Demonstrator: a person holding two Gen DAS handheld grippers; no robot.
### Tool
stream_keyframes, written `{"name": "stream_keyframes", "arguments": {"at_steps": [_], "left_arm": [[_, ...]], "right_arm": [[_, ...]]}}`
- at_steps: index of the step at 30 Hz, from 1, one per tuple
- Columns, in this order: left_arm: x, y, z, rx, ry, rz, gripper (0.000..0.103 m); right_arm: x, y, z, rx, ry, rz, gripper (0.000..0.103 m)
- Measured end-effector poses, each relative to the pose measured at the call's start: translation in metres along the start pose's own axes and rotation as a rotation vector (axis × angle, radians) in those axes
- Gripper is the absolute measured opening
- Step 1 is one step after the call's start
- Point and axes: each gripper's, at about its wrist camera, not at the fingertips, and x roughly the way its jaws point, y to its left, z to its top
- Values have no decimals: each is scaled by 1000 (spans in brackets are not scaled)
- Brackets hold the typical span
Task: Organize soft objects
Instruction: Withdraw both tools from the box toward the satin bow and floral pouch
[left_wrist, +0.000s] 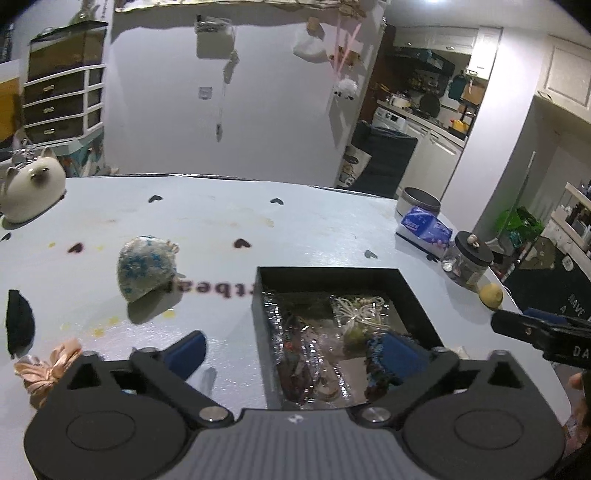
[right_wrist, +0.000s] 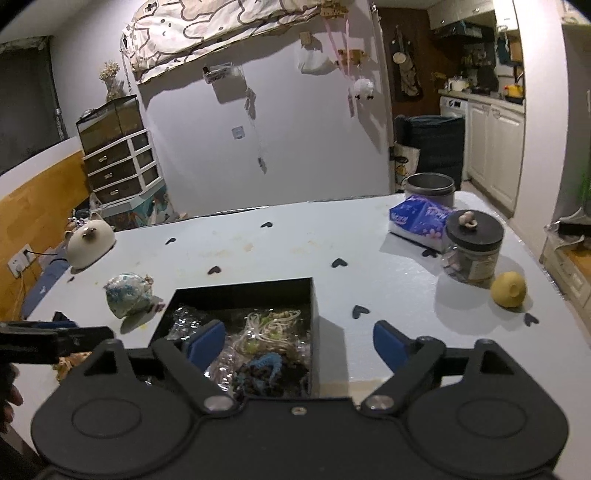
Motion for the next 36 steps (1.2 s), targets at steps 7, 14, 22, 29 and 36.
{"name": "stream_keyframes", "arguments": {"at_steps": [7,14,22,29,36], "left_arm": [[-8,9,-9,-8,-14,19,103],[-13,19,-13,4,-32,23,103],[-23,43,-11,0,-44,31,103],[-30,73,-2,16,-51,22,103],[-36,118,6,23,-49,27,103]], "right_arm": [[-6,5,-6,-8,-14,-24,103],[-9,24,-9,-44,-34,-18,103],[-8,48,-9,-43,-31,-39,103],[-3,80,-7,-39,-26,-50,103],[10,122,-6,-30,-19,-52,103]]}}
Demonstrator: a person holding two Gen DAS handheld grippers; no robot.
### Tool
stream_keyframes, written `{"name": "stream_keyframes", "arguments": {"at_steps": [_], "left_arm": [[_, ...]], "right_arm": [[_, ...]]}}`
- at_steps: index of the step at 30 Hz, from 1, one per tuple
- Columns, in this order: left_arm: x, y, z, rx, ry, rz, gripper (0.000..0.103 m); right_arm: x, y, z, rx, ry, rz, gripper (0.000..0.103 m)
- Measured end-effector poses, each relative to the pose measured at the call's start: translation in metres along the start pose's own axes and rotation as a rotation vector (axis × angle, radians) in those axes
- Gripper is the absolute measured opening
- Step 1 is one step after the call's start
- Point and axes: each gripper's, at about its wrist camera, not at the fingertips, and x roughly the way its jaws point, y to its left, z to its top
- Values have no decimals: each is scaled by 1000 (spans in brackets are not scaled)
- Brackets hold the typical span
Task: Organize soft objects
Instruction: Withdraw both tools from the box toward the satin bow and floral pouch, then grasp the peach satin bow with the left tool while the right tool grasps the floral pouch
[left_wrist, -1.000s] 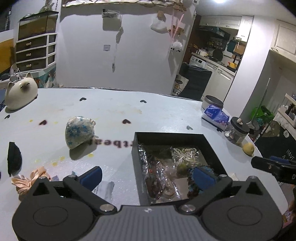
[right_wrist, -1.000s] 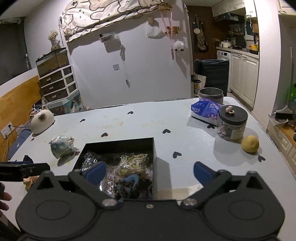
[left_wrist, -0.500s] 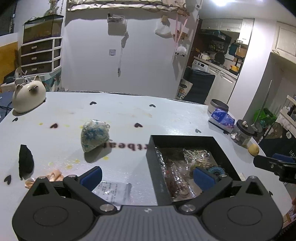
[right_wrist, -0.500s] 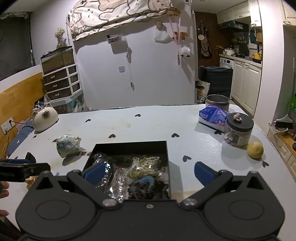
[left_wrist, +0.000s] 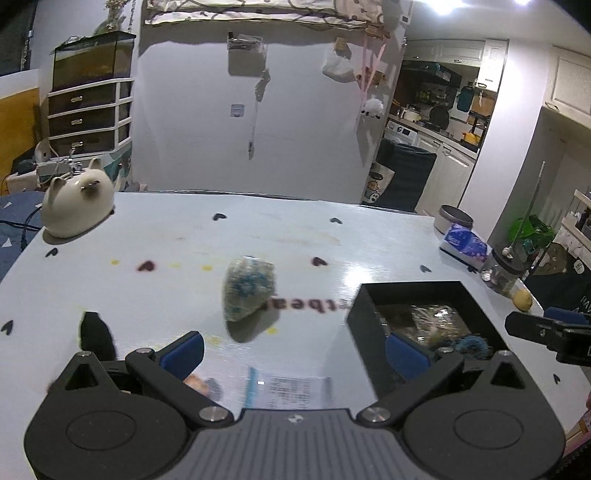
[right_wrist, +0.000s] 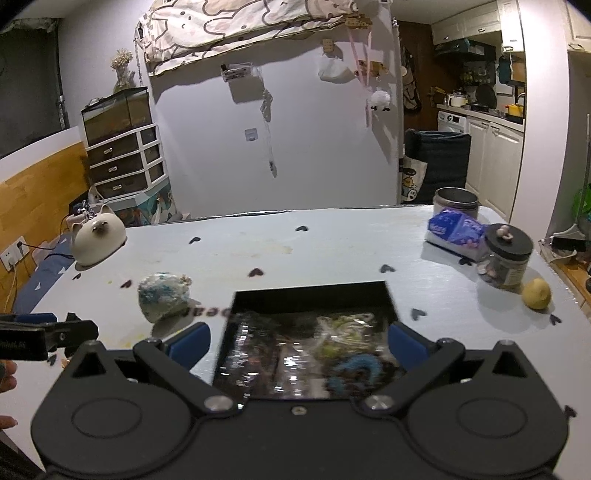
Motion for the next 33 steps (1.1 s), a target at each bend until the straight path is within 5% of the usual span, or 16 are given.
{"name": "stream_keyframes", "arguments": {"at_steps": [15,23,30,33], "left_arm": [[7,90,-3,25,47,3,103],[28,125,-21,37,196,-38,103],[56,151,-32,-147,419,-174,90],[66,156,-36,-204,454,-225,90]], "right_arm": [[33,91,4,-29,19,23,103],[48,121,3,-29,33,13,103],[62,135,14,-38,26,-19,103],[66,139,19,-43,22,-23,103]]}}
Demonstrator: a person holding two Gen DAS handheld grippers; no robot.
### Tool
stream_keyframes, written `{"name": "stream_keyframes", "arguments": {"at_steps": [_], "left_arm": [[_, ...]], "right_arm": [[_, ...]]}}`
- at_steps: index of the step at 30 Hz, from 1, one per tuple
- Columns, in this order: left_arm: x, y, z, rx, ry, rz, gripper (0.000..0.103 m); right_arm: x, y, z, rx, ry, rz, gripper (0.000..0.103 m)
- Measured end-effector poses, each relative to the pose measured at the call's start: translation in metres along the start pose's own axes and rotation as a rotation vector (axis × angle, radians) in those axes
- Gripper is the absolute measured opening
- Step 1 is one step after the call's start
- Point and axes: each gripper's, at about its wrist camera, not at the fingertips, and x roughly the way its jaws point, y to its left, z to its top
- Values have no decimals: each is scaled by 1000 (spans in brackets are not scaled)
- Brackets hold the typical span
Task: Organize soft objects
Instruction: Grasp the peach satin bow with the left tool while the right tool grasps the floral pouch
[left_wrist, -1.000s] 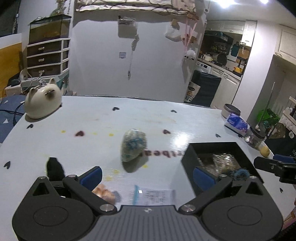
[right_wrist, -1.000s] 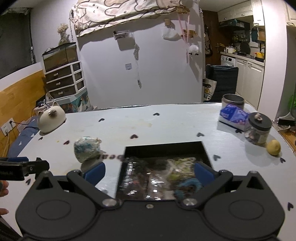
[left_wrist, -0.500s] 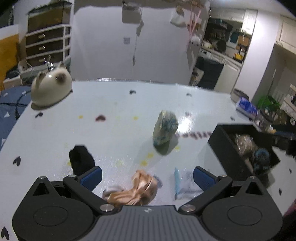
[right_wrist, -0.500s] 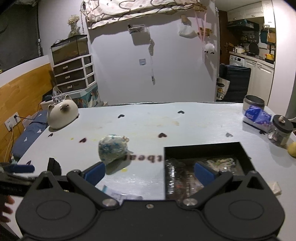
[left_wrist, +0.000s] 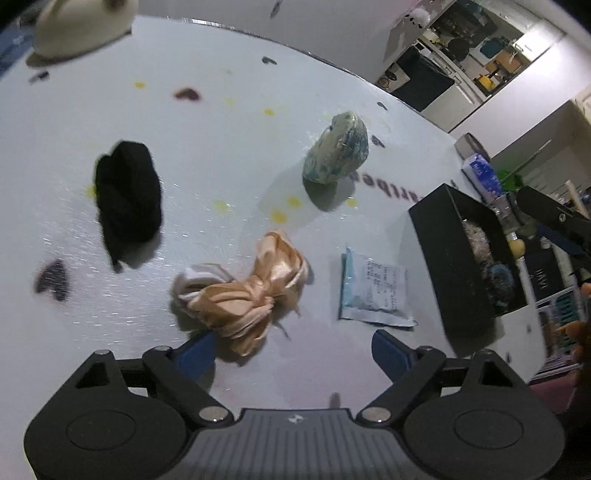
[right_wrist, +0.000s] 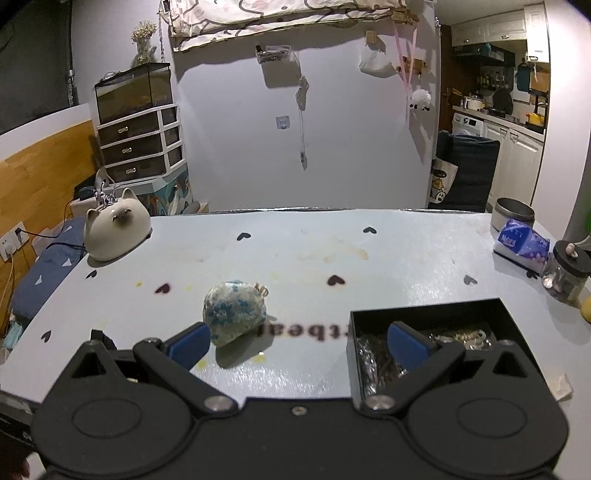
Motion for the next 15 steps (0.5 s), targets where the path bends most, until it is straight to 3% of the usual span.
{"name": "stream_keyframes", "arguments": {"at_steps": [4,10,15], "left_arm": [[12,1,9,-36,5,-32,91],[32,0,33,-22,-22,63,92],[42,-6,48,12,-42,102,92]], "right_arm": [[5,3,7,-10,0,-6,103],[14,3,16,-17,6,-19,103],[37,9,26,-74,38,27,103]]}}
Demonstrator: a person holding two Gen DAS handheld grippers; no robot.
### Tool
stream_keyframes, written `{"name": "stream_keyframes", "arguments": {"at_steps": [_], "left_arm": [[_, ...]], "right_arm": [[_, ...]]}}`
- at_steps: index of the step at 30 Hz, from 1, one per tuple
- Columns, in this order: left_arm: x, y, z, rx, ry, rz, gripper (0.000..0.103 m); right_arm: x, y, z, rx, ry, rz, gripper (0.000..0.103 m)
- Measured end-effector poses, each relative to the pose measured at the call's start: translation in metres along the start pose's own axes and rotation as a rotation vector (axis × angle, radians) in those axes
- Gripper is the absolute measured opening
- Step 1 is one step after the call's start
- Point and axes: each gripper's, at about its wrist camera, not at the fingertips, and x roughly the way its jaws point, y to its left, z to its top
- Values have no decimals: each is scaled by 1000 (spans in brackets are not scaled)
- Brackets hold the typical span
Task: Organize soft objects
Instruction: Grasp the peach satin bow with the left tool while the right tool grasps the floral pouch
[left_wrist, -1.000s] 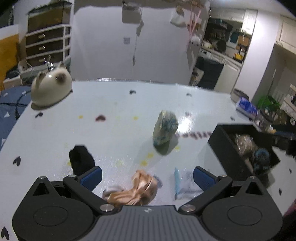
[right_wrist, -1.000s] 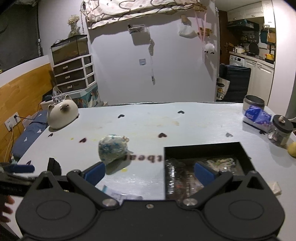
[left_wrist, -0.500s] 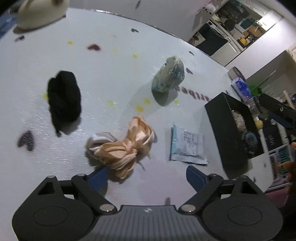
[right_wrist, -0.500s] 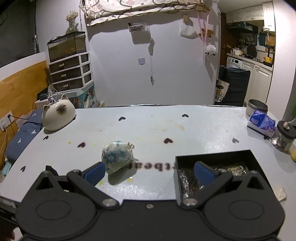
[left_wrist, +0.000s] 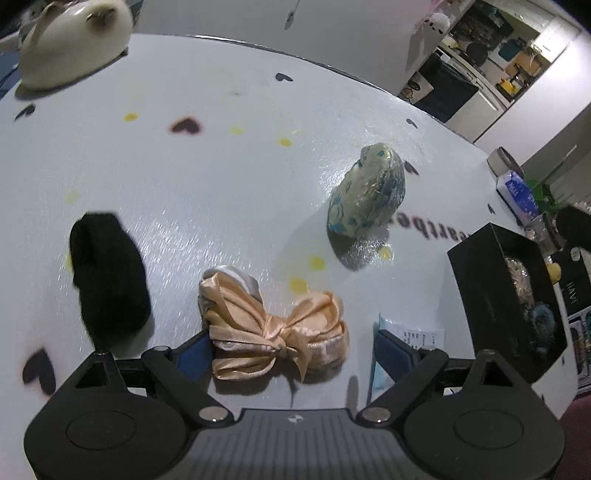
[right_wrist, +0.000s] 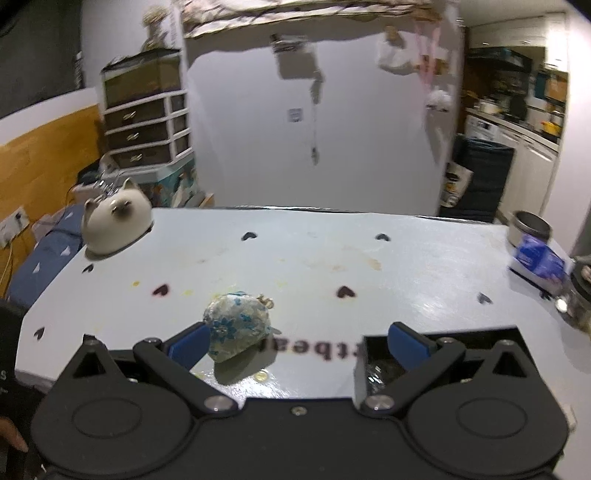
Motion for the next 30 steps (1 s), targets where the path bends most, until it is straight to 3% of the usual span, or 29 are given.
{"name": "stream_keyframes", "arguments": {"at_steps": [4,9,15,16,24,30], "left_arm": [[6,-8,2,60,-12,24,92],[11,-13,2,129,-22,39,91],[14,-15,6,173,-39,22,78],[14,-16,5,187,-42,24,78],[11,-14,2,261,-53,-2,73],[9,-9,3,240,-64,-11,67]], "right_arm": [[29,8,13,-101,30,68,103],[72,24,26,-332,96,164,103],[119,30,33,-449,204,316,102],[126,31,33,-467,219,331,97],[162,33,30,-469,314,445,88],[169,38,28,-388,329,470,63]]}}
